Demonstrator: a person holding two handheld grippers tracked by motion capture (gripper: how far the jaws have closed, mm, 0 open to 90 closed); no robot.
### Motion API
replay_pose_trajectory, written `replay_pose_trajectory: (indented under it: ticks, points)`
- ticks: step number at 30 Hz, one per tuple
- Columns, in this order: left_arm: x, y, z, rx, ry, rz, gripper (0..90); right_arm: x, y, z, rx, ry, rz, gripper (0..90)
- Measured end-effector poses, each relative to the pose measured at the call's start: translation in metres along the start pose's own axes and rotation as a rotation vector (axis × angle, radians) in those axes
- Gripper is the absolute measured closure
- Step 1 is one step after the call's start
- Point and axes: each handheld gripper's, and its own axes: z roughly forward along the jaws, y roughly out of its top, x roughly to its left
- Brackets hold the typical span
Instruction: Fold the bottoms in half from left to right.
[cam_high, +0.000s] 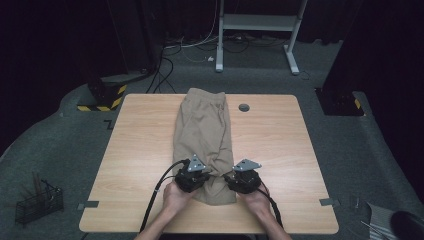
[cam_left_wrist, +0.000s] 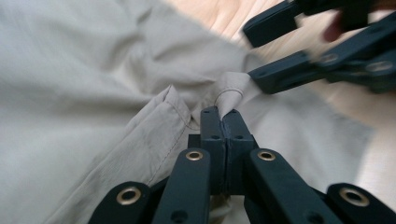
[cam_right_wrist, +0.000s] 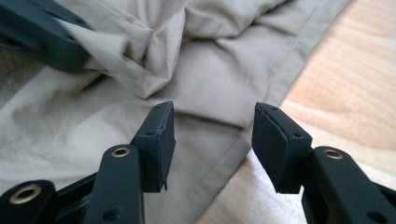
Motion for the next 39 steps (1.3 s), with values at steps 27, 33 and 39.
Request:
replay_pose_trajectory:
  ticks: [27, 33, 39]
  points:
    - [-0.011, 0.002, 0.013, -0.005, -0.012, 0.020, 88.6, -0.009, 0.020, 0.033, 0.012, -0.022, 0.049, 39.8]
    - [-0.020, 0.007, -0.014, -0.073, -0.019, 0.055, 67.3, -0.013, 0.015, 0.024, 0.023, -0.042, 0.058, 45.4]
    - [-0.010, 0.003, -0.050, -0.143, 0.054, 0.037, 50.0, -0.018, 0.018, 0.000, -0.067, -0.025, 0.076, 56.2]
